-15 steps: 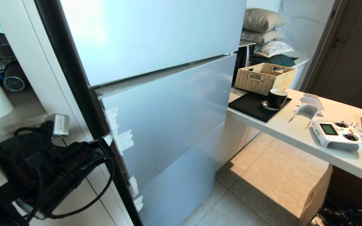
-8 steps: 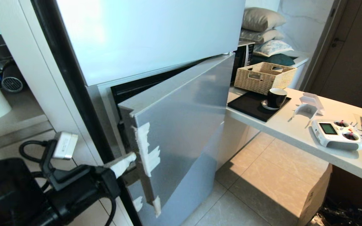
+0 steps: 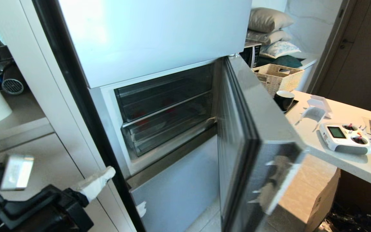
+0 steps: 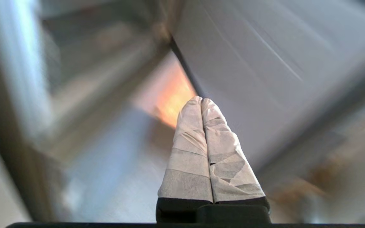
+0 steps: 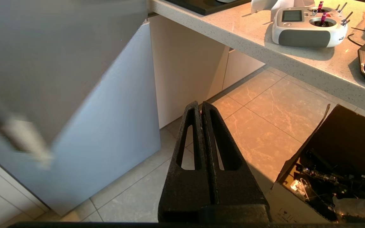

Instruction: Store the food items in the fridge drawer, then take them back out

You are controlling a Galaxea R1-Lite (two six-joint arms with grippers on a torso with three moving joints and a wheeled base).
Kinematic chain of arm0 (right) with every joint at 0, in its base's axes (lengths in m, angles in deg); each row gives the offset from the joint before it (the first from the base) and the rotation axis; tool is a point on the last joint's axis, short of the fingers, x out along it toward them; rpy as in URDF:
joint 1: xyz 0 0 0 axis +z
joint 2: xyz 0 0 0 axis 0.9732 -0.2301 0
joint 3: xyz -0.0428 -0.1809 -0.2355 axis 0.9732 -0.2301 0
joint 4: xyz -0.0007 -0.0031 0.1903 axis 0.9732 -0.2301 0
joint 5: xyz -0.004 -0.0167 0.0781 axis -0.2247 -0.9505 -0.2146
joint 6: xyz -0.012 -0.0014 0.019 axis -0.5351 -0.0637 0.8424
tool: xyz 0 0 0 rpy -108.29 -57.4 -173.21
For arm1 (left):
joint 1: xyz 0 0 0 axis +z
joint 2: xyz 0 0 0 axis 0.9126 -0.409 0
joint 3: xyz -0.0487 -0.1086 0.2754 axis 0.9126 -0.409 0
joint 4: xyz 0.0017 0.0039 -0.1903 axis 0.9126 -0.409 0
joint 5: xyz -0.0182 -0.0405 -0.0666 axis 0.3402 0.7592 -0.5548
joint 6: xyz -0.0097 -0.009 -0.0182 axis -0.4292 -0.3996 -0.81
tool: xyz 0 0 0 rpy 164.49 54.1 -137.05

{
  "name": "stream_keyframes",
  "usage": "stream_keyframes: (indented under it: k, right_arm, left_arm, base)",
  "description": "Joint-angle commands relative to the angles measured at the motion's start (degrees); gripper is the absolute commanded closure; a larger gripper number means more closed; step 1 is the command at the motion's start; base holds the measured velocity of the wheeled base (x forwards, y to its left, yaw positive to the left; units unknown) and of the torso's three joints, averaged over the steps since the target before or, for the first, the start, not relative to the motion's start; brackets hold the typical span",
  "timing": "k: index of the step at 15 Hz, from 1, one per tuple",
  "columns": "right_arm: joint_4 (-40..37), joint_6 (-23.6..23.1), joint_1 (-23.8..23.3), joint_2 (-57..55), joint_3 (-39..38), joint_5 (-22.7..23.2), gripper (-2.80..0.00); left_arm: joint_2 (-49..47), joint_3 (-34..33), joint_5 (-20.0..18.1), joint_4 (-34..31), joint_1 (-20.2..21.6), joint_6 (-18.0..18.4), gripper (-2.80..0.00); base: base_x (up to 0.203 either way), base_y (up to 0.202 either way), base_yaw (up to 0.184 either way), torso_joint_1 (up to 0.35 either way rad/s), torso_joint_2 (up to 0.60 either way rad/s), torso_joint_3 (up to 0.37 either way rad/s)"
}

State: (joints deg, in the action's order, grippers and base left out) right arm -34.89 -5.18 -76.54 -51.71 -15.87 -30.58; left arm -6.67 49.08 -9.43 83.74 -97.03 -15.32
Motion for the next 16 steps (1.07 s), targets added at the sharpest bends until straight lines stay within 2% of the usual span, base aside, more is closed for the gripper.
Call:
stream_keyframes:
  k: [1, 3, 4, 5, 8, 9, 10, 12, 15, 16]
  right_arm:
    - [0.0, -0.1, 0.0, -0.1, 0.0, 0.0, 0.00]
    - [0.0, 0.0, 0.0, -0.1, 0.0, 0.0, 0.00]
    - [0.0, 0.0, 0.0, -0.1, 0.0, 0.0, 0.00]
    - [0.0, 0.0, 0.0, -0.1, 0.0, 0.0, 0.00]
    - [0.0, 0.0, 0.0, -0.1, 0.0, 0.0, 0.00]
    - [0.0, -0.1, 0.0, -0.1, 0.0, 0.0, 0.00]
    - [0.0, 0.0, 0.0, -0.1, 0.0, 0.0, 0.00]
    - [0.0, 0.0, 0.0, -0.1, 0.0, 0.0, 0.00]
    - [0.0, 0.1, 0.0, -0.1, 0.0, 0.0, 0.00]
    - [0.0, 0.0, 0.0, -0.1, 0.0, 0.0, 0.00]
  left_arm:
    - [9.8, 2.6, 3.9, -2.7, 0.3, 5.4, 0.00]
    - [19.2, 5.8, 6.4, -13.3, 1.6, 6.7, 0.00]
    - [23.8, 7.1, 7.7, -20.0, 4.1, 7.0, 0.00]
    - [27.5, 7.8, 8.2, -25.4, 7.6, 7.4, 0.00]
    - [42.9, 6.3, 7.0, -37.3, 24.3, 8.0, 0.00]
    - [48.0, 4.1, 5.9, -41.4, 27.3, 8.4, 0.00]
    - [52.8, 1.9, 4.4, -45.9, 28.7, 9.2, 0.00]
    - [61.7, -1.5, 1.7, -59.4, 30.5, 10.8, 0.00]
    - [71.2, -1.8, -3.3, -76.0, 31.1, 13.4, 0.00]
    - [72.8, -1.4, -5.0, -78.5, 31.0, 15.1, 0.00]
  base:
    - [0.000, 0.000, 0.000, 0.000, 0.00, 0.000]
    - [0.000, 0.000, 0.000, 0.000, 0.00, 0.000]
    - [0.000, 0.000, 0.000, 0.000, 0.00, 0.000]
    - [0.000, 0.000, 0.000, 0.000, 0.00, 0.000]
    - [0.000, 0.000, 0.000, 0.000, 0.00, 0.000]
    - [0.000, 0.000, 0.000, 0.000, 0.00, 0.000]
    - [0.000, 0.000, 0.000, 0.000, 0.00, 0.000]
    - [0.000, 0.000, 0.000, 0.000, 0.00, 0.000]
    - [0.000, 0.000, 0.000, 0.000, 0.00, 0.000]
    - [0.000, 0.000, 0.000, 0.000, 0.00, 0.000]
